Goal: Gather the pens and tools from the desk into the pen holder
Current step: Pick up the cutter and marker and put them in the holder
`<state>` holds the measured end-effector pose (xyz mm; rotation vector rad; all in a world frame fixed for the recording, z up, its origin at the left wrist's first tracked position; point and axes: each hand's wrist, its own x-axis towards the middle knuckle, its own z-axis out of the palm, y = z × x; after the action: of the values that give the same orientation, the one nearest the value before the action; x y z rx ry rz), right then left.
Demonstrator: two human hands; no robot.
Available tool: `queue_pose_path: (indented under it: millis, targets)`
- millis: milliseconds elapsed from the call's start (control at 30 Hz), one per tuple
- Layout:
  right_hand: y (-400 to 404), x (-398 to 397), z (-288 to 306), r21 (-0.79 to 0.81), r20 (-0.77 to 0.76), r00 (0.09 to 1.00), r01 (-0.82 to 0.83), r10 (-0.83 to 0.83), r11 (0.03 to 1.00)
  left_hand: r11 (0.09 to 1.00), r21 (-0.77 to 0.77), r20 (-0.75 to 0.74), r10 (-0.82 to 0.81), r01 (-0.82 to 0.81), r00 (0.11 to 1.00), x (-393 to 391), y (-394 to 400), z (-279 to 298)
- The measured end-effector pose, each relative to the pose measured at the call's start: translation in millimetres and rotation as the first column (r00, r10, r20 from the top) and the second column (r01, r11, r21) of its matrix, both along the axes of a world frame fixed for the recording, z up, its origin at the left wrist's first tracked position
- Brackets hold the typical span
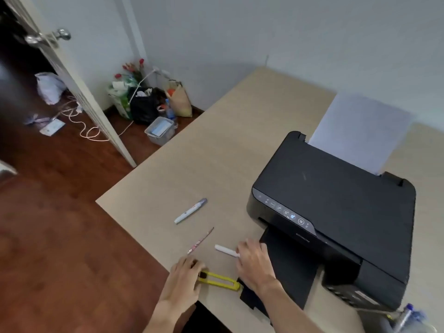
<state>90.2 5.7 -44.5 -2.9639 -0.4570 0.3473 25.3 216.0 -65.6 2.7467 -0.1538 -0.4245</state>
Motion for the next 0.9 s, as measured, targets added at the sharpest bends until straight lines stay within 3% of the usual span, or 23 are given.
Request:
queue_pose_path:
  millis: [133, 300, 433, 567, 667, 767, 900]
  targets:
    - [26.4, 15.5, -7.0, -0.129, -0.142, 0.988, 0.045, -0.063, 0.991, 0.998, 0.030, -0.037, -0.053, 0.054, 0.998, 9.2, 15.5, -1.8]
    - [47.6, 28.7, -17.2, -0.196, -0.143, 0.984, 0.075, -0.104, 0.978, 0.997, 0.009, 0.018, -0.079, 0.078, 0.997, 21.9, 39.9, -4.2]
    - [56.9, 31.9, -12.8, -0.031, -0.137, 0.984, 0.112, -0.115, 0.993, 0.983, -0.179, -0.104, 0.032, -0.051, 0.994, 29.7, 57.7, 3.2]
    - [52.1, 27.0, -5.1, 0.310, -0.045, 0.983, 0.183, -0.177, 0.933, 0.871, -0.401, -0.060, 0.283, -0.283, 0.957, 39.1, 58.1, 15.9]
    - [36.6, 13.6, 0.4, 0.292, -0.021, 0.979, 0.200, -0.203, 0.935, 0.721, -0.549, -0.012, 0.499, -0.422, 0.867, 45.4, 39.2, 34.9]
    - [8.4, -7.9, 10.2, 0.302, -0.005, 0.974, 0.216, -0.226, 0.928, 0.567, -0.664, -0.073, 0.600, -0.488, 0.797, 53.0, 15.7, 51.9]
    - [-43.3, -44.8, 25.9, 0.311, -0.008, 0.932, 0.346, -0.362, 0.885, 0.596, -0.695, 0.043, 0.594, -0.403, 0.804, 61.6, -28.4, 69.4]
